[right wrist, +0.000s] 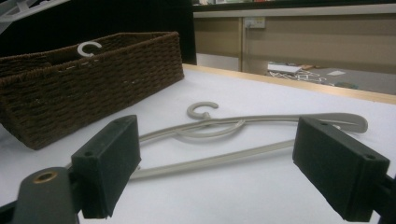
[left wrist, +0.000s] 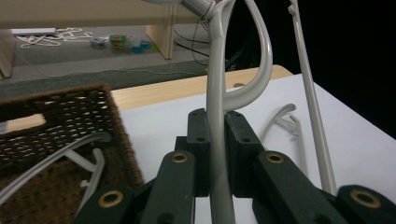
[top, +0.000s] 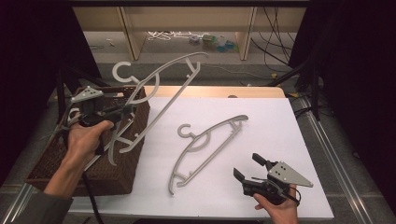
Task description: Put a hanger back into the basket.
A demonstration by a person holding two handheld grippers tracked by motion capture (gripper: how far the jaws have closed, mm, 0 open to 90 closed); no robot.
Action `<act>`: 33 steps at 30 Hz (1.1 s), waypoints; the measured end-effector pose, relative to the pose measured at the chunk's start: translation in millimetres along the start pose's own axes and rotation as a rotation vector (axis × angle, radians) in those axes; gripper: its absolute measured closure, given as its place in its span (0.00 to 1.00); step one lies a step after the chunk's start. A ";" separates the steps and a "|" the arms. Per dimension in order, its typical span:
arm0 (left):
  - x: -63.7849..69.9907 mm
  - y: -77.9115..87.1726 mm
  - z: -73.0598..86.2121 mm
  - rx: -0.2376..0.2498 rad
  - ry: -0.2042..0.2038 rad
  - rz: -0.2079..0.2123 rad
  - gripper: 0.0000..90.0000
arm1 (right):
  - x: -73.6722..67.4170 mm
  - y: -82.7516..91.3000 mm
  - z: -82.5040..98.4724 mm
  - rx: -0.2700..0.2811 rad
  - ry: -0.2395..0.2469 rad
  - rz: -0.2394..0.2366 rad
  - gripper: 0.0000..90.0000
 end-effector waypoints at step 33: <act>-114.3 60.3 39.2 -0.011 -0.006 -0.278 0.90 | 0.5 -1.5 1.5 -0.004 -0.003 0.004 0.18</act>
Point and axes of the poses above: each handheld gripper's, and its own axes: y roughly backward along the jaws, z roughly out of its underside, x roughly to its right, the point moved 1 cm from there along -y, roughly forward along the jaws
